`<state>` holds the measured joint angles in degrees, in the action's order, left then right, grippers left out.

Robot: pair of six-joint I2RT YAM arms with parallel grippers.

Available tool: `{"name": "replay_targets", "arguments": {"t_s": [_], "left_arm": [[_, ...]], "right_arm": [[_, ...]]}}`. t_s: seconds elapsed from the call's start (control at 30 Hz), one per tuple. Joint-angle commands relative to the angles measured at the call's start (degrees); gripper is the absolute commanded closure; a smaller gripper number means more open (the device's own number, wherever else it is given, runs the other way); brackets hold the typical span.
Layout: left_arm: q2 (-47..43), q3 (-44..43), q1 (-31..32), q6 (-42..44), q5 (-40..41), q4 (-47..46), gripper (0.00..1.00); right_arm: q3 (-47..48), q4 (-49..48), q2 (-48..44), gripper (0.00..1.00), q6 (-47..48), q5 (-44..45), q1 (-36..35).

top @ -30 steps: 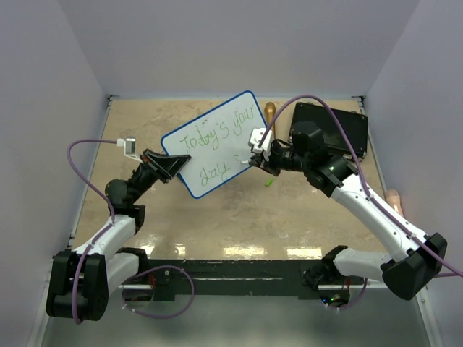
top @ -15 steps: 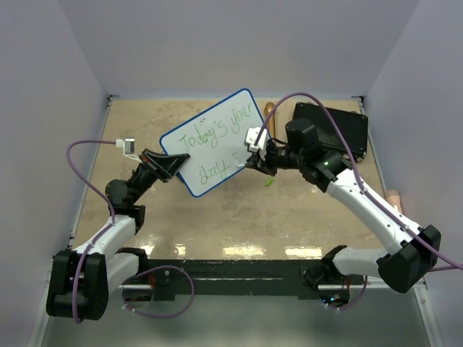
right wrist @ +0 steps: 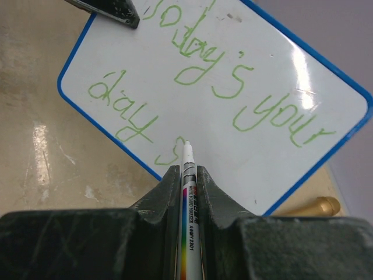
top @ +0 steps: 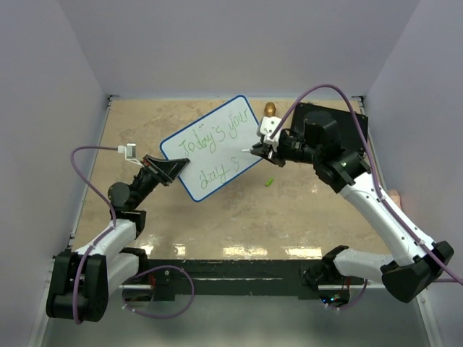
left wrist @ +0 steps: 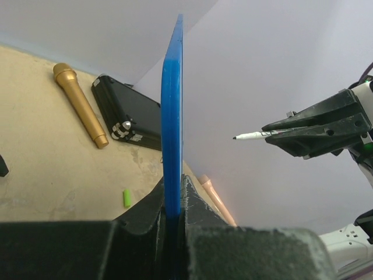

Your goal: Write a sentence on the whiteboard

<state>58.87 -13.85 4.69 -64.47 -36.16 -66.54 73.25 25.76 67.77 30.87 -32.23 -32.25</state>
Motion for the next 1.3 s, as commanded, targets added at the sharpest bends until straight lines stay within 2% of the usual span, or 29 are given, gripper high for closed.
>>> {"name": "replay_targets", "arguments": {"t_s": [0.0,0.27,0.63,1.27], "left_arm": [[-2.79,-0.04,0.32,-1.63,4.08,-4.04,1.0],[-3.94,0.05,0.32,-2.15,3.47,-2.89,1.0],[-2.27,0.05,0.32,-2.94,1.97,-6.14,1.0],[-2.01,-0.74,0.32,-3.38,1.27,-6.58,1.0]], "right_arm": [[-2.23,-1.93,-0.36,1.0,1.03,2.52,1.14],[-2.68,-2.47,3.59,1.0,2.09,2.61,1.05],[-2.85,-3.87,5.27,1.0,1.56,1.64,0.96],[-2.85,-3.18,7.2,1.0,1.82,0.76,0.79]]}}
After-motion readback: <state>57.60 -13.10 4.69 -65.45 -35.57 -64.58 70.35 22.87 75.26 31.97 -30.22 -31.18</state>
